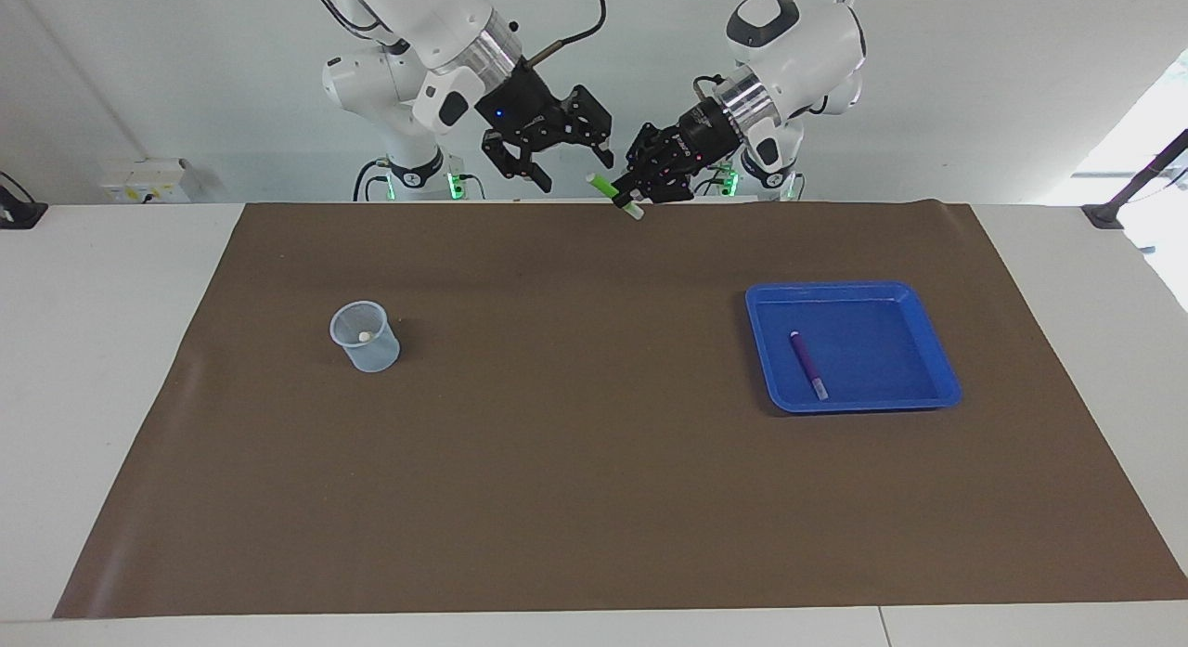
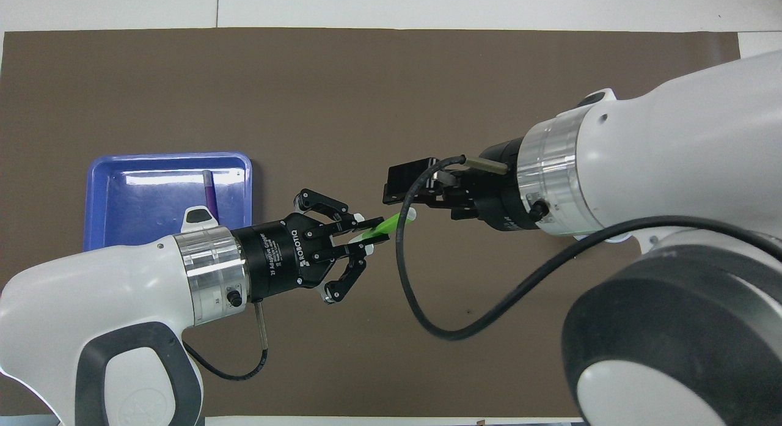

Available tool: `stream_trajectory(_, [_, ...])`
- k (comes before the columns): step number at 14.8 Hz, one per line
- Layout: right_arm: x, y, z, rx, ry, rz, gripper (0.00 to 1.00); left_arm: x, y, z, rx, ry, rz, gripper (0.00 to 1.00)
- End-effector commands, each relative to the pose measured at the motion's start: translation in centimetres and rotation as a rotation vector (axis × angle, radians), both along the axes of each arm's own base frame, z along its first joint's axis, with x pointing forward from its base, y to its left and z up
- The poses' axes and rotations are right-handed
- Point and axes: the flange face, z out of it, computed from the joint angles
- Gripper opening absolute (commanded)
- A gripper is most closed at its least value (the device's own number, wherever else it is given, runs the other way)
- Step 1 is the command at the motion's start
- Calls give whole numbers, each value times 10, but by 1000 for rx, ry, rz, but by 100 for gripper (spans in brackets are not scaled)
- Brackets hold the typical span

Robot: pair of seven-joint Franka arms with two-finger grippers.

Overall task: Transfer and insert pens with both arms
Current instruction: 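Carry the green pen toward center while the right gripper grasps it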

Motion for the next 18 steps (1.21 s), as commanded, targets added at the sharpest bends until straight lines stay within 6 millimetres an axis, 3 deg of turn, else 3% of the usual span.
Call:
stream_trajectory(1, [-11, 10, -8, -33, -29, 27, 100, -8, 6, 1, -20, 8, 30, 0])
stream_trajectory(4, [-15, 9, -15, -72, -82, 110, 96, -7, 8, 1, -28, 11, 43, 0])
stream_trajectory(8, [-11, 8, -11, -62, -113, 97, 88, -6, 8, 1, -31, 13, 46, 0])
stream_trajectory(10, [-8, 8, -12, -58, -122, 88, 74, -6, 8, 1, -34, 16, 48, 0])
stream_trajectory(13, [-7, 8, -10, -55, -129, 80, 42, -6, 8, 1, -39, 16, 57, 0])
stream_trajectory(16, [-8, 9, -10, -54, -128, 78, 0, -5, 9, 2, -41, 18, 68, 0])
stream_trajectory(18, [-8, 9, -9, -53, -127, 77, 0, -5, 9, 1, -42, 23, 74, 0])
